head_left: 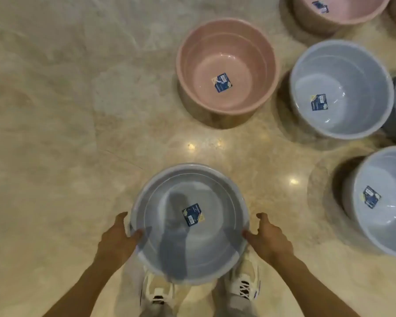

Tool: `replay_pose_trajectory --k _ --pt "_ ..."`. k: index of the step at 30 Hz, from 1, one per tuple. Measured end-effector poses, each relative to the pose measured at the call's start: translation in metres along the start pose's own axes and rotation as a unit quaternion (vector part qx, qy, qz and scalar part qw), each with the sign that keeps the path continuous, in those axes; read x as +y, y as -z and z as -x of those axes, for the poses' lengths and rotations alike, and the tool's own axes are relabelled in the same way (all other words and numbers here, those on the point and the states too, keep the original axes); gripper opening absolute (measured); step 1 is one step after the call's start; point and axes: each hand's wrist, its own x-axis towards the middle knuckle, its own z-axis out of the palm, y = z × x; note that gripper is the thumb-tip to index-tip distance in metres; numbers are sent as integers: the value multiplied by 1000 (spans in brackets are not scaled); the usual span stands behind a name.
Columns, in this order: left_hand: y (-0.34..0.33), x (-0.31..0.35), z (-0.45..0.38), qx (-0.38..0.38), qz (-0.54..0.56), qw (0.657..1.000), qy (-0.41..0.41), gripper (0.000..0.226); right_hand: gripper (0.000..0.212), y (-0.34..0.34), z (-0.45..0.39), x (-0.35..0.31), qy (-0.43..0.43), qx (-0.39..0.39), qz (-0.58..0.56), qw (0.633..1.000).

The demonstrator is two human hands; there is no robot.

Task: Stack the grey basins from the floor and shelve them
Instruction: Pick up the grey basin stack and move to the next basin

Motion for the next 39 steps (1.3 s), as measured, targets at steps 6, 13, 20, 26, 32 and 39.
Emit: replay_pose_trajectory --k 6,13,20,26,32,39 --pt "-24 -2 -16 57 13 997 -54 38 40 -38 -22 -11 -4 -13 -35 999" --pt "11 24 26 48 7 994 -97 40 27 11 18 -1 26 56 -49 997" --pt "89 125 113 39 -5 984 -174 46 26 133 109 22 -7 138 -79 987" --pt "122 262 174 19 -19 958 -286 43 25 218 165 87 -55 215 -190 956" --pt "37 380 207 1 -36 927 -373 40 29 251 155 212 -142 236 -220 936" --pt "-127 474 217 -74 -42 928 -363 38 31 267 79 366 -208 218 -227 926"
